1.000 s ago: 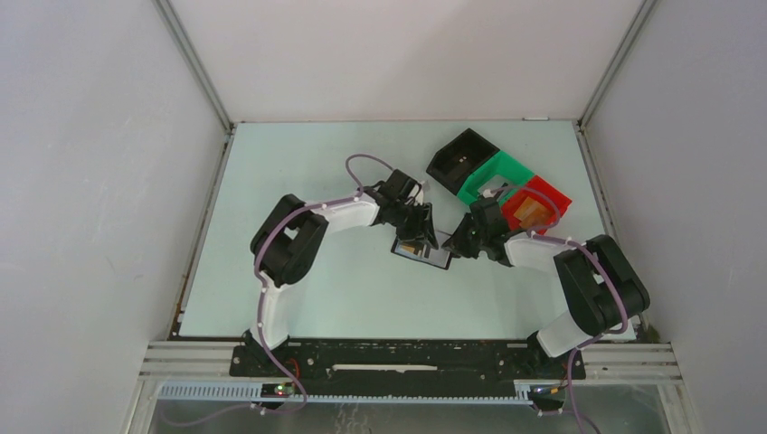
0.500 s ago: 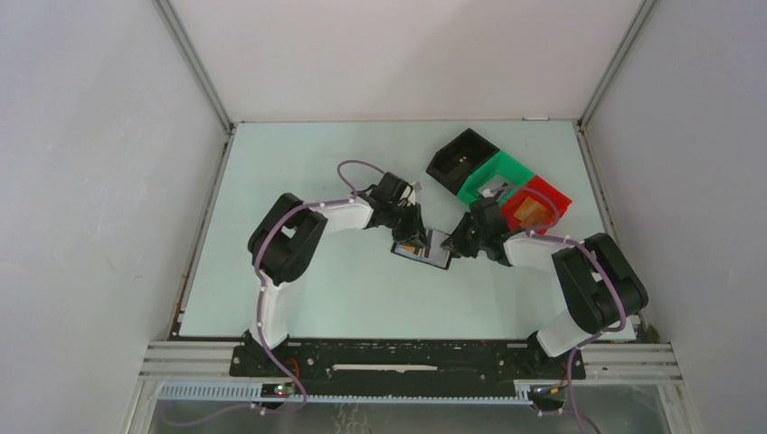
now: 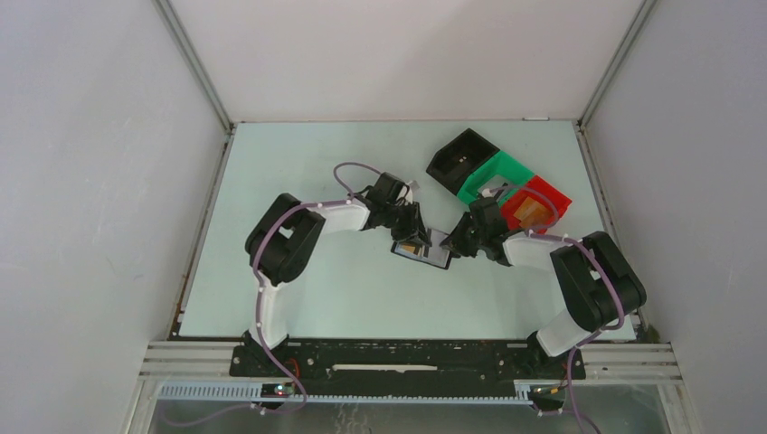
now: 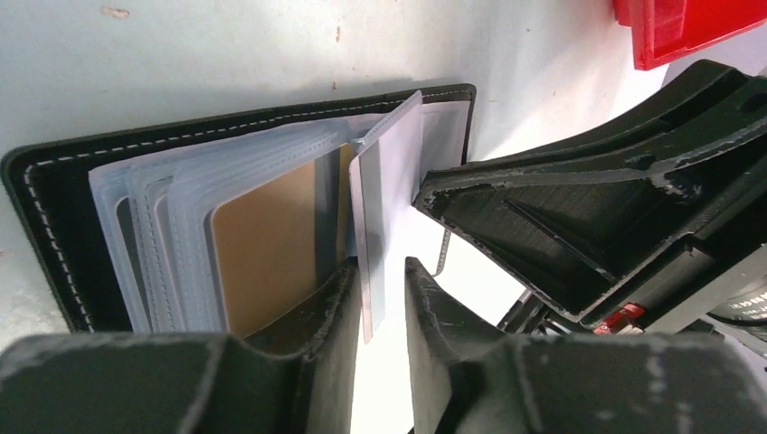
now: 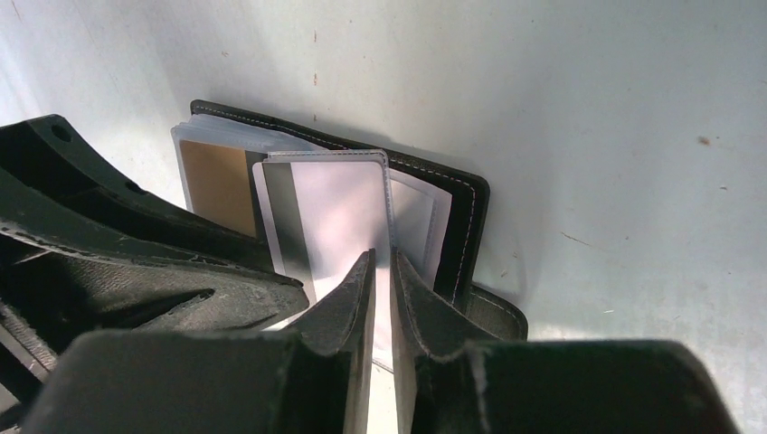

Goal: Take the credit cards out of the card holder
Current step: Remove the credit card from the card holder, then place the credit card in the storage box.

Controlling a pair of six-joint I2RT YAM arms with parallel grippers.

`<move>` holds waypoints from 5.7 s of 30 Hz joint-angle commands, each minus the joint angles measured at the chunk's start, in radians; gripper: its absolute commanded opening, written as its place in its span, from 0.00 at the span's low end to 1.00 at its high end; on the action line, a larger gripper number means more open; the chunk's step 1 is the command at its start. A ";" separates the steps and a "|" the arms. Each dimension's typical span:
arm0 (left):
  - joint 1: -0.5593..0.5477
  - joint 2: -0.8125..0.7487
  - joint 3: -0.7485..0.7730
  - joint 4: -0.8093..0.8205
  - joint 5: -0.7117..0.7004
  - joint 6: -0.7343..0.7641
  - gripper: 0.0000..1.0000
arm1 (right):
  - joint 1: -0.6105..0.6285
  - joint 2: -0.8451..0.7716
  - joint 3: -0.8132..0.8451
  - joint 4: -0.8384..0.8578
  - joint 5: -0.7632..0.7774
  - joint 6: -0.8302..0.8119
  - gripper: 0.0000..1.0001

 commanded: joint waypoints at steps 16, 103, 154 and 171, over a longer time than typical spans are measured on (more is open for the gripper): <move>0.034 -0.081 -0.081 0.145 0.020 -0.065 0.10 | 0.002 0.034 -0.001 -0.049 0.030 -0.006 0.19; 0.080 -0.191 -0.047 -0.052 0.066 0.089 0.00 | 0.007 -0.094 0.076 -0.088 -0.046 0.002 0.26; 0.138 -0.419 0.041 -0.043 0.304 -0.014 0.49 | -0.163 -0.473 0.124 -0.165 -0.244 0.002 0.00; 0.195 -0.496 -0.027 -0.214 0.101 0.071 0.53 | -0.184 0.130 0.946 -1.011 0.606 -0.059 0.00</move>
